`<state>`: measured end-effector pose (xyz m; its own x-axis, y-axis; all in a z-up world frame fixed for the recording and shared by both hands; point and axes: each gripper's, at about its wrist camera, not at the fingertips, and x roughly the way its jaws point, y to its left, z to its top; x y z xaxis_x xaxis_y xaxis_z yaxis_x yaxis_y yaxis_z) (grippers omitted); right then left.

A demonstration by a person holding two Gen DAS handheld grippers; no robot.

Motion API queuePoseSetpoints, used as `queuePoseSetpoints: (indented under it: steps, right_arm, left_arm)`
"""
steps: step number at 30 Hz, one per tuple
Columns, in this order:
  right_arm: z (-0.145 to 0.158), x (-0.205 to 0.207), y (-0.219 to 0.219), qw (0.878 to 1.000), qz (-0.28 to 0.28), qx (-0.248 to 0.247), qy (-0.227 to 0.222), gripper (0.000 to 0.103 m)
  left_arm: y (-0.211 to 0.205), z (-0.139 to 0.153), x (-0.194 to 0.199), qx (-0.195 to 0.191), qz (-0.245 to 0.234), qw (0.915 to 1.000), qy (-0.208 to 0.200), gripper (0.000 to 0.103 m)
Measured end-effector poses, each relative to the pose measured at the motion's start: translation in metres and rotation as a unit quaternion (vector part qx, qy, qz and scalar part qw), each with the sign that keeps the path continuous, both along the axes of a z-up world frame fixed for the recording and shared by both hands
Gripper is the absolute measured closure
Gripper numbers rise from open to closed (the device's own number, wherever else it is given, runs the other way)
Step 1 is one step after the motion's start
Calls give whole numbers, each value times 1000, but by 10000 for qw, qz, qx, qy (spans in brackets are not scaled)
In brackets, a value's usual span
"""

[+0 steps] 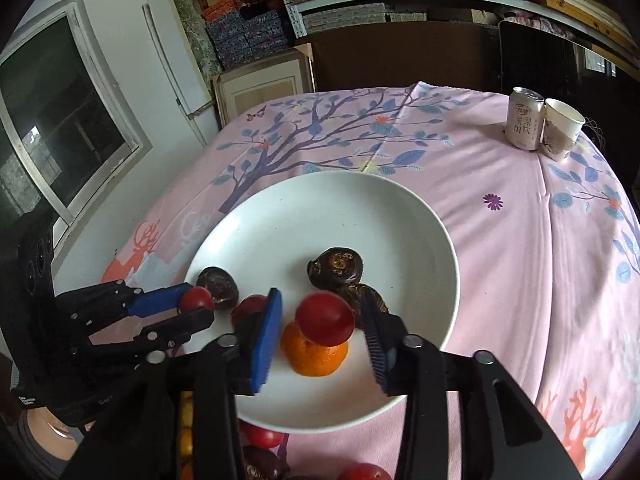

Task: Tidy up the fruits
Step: 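Carry the red plum onto the plate and open the right tool, then grasp an orange with the left tool while the right tool grasps a pale yellow fruit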

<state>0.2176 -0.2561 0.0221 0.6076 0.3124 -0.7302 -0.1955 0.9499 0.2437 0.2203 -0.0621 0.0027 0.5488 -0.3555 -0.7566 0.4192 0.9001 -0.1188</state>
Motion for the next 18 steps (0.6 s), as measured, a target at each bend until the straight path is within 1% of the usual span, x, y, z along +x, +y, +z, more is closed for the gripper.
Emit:
queuePoseSetpoints:
  steps: [1, 3, 4, 6, 8, 11, 15, 17, 18]
  right_arm:
    - [0, -2, -2, 10000, -54, 48, -45, 51]
    - [3, -11, -7, 9998, -28, 131, -119, 51]
    - [5, -18, -9, 9998, -62, 68, -170, 50]
    - [6, -34, -16, 9998, -92, 21, -195, 50]
    - [4, -54, -21, 9998, -85, -40, -155, 50]
    - [-8, -88, -27, 9997, -8, -226, -113, 50]
    - [-32, -116, -35, 9991, -142, -403, 5, 50]
    - [-42, -121, -41, 9992, -236, -298, 98, 50]
    - [-45, -125, -43, 9994, -275, -176, 138, 50]
  left_arm:
    - [4, 2, -4, -100, 44, 9999, -68, 42]
    - [12, 12, -21, -110, 106, 9988, -455, 27]
    - [15, 16, -29, -91, 93, 9982, -592, 24]
    - [20, 22, -48, -126, -87, 9975, -685, 24]
    - [27, 24, -67, -52, -198, 9970, -752, 24]
    - [34, 12, -98, 48, -460, 9966, -686, 24]
    - [32, -10, -134, 470, -706, 9937, -734, 24]
    - [33, -16, -144, 462, -783, 9934, -704, 24]
    - [34, -17, -149, 385, -832, 9936, -658, 24]
